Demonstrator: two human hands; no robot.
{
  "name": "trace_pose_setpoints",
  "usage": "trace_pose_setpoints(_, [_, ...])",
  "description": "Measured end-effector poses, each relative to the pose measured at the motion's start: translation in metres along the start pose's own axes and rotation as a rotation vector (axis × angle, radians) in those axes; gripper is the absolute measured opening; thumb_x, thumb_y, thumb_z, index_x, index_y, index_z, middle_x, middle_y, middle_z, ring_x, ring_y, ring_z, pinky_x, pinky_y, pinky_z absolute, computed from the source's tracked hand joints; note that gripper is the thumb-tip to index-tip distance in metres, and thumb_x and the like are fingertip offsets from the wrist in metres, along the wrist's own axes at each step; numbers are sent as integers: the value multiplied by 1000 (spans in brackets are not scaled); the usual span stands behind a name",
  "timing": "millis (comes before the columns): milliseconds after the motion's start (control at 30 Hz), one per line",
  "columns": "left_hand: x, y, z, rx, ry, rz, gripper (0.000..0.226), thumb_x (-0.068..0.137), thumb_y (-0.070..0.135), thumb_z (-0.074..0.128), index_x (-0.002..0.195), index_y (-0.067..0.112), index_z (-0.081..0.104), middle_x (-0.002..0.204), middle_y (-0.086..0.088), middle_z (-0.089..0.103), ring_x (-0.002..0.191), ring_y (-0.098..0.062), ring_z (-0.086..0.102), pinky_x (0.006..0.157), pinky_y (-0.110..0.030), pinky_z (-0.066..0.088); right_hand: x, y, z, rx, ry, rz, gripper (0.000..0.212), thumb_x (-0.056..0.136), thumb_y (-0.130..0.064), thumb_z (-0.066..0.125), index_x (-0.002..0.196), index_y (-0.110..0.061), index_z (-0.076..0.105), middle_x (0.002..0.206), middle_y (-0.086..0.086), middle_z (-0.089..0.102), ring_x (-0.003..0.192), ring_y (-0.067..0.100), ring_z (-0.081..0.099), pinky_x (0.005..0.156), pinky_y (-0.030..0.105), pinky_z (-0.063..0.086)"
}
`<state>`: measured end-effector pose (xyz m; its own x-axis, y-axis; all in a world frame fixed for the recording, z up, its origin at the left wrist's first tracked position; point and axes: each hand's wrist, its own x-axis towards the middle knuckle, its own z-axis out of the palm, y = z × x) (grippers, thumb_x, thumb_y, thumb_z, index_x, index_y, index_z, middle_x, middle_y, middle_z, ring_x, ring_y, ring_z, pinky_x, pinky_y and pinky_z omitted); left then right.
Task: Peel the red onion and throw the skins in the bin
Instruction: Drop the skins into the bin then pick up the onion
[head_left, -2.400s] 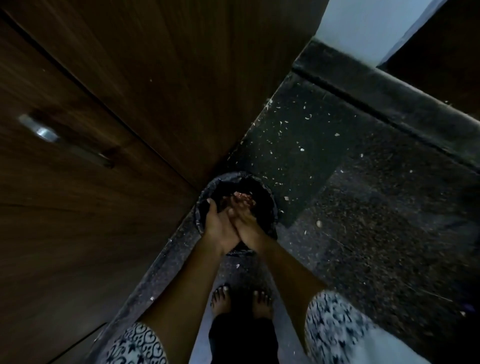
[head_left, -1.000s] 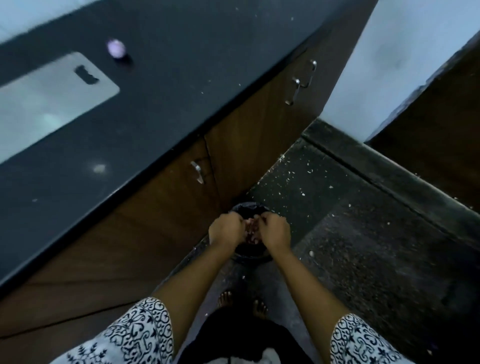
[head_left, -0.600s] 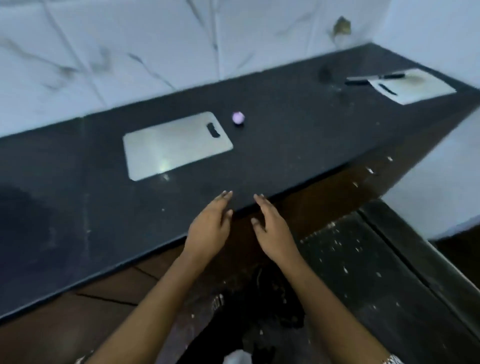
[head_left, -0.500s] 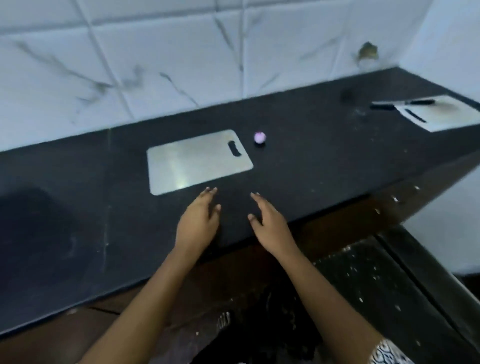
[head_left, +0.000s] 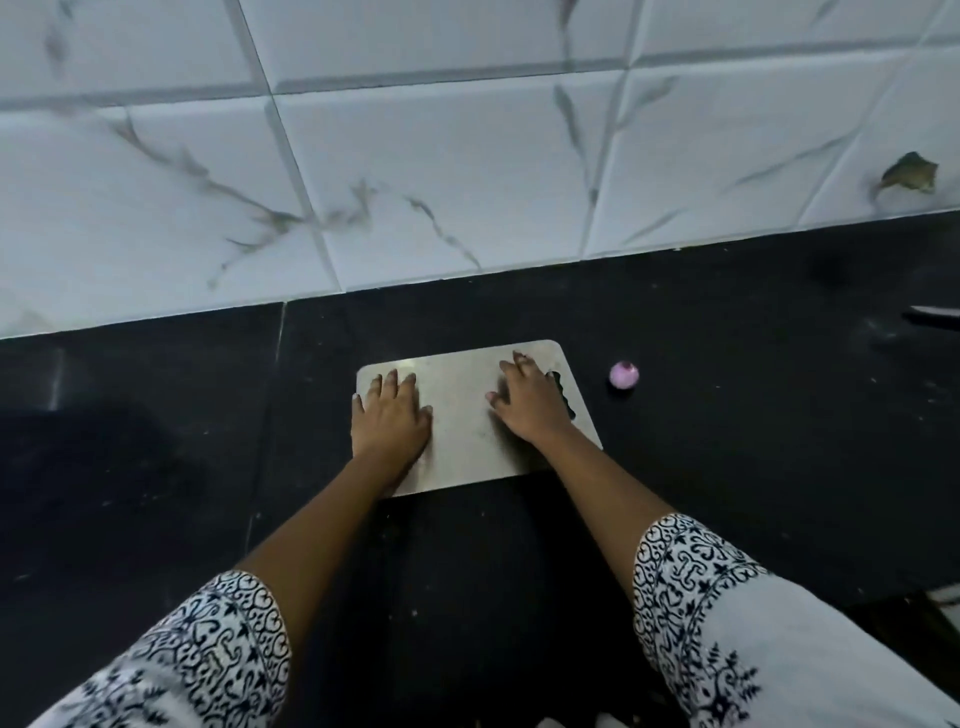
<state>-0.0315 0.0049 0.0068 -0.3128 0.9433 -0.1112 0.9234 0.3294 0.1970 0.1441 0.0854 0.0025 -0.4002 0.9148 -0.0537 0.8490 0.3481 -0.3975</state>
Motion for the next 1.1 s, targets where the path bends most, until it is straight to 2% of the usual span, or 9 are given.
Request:
trace_pose_setpoints(100, [6, -11, 11, -21, -4, -9, 61, 97, 50, 23, 150, 20, 18, 159, -7, 14, 147, -25, 9, 118, -47, 10, 5, 9, 11, -62, -72, -28, 61, 96, -43, 38, 145, -11, 23, 157, 10, 13, 145, 23, 10, 116, 45, 10])
trace_pose_setpoints(233, [-4, -16, 23, -44, 41, -5, 62, 98, 53, 17, 152, 22, 11, 160, -4, 9, 147, -21, 3, 119, -42, 4, -8, 15, 28, -134, -13, -57, 63, 97, -47, 28, 148, -13, 15, 158, 9, 10, 146, 22, 6, 117, 43, 3])
trace_pose_setpoints(500, [-45, -14, 33, -98, 88, 4, 61, 98, 51, 25, 151, 22, 17, 159, -2, 12, 147, -18, 4, 119, -40, 2, -53, 18, 32, -148, 41, -67, 62, 98, -48, 25, 149, -16, 13, 158, 6, 11, 146, 19, 5, 118, 41, 0])
trace_pose_setpoints(667, [-61, -12, 33, -87, 107, 41, 61, 96, 51, 33, 149, 20, 26, 157, -3, 21, 146, -20, 12, 119, -40, 4, -76, 18, 31, -101, 48, -42, 61, 98, -46, 28, 148, -16, 15, 158, 6, 12, 146, 19, 6, 119, 42, 1])
trace_pose_setpoints(733, [-63, -11, 32, -78, 110, 44, 61, 96, 51, 33, 149, 20, 26, 157, -3, 21, 146, -20, 13, 119, -41, 5, -78, 20, 22, 79, 116, -43, 56, 96, -40, 39, 145, -14, 29, 154, 8, 25, 144, 22, 18, 118, 40, 11])
trace_pose_setpoints(800, [-64, -12, 33, -73, 89, 48, 63, 96, 52, 30, 150, 21, 21, 159, -2, 17, 147, -18, 9, 119, -40, 5, -76, 29, 5, 217, 325, 1, 44, 92, -27, 51, 134, -14, 45, 142, 9, 43, 132, 25, 37, 109, 37, 27])
trace_pose_setpoints(900, [-65, -16, 34, -54, 58, 65, 67, 95, 55, 28, 151, 22, 14, 160, -1, 10, 147, -17, 4, 119, -39, 3, -64, 60, -27, 184, 514, 212, 42, 88, -17, 59, 128, -15, 49, 132, 10, 47, 122, 27, 44, 99, 36, 38])
trace_pose_setpoints(1000, [-67, -15, 34, -34, 47, 65, 70, 94, 58, 24, 152, 21, 9, 160, 0, 6, 147, -16, 0, 119, -39, 2, -46, 90, -46, 149, 377, 358, 56, 85, -17, 64, 136, -18, 40, 140, 13, 38, 127, 31, 38, 101, 42, 37])
trace_pose_setpoints(1100, [-67, -15, 35, -20, 47, 61, 80, 87, 67, 10, 152, 21, 9, 160, 0, 5, 147, -16, -1, 119, -39, 2, -28, 108, -46, 159, 216, 332, 58, 85, -16, 64, 138, -23, 40, 141, 13, 36, 127, 33, 37, 102, 44, 36])
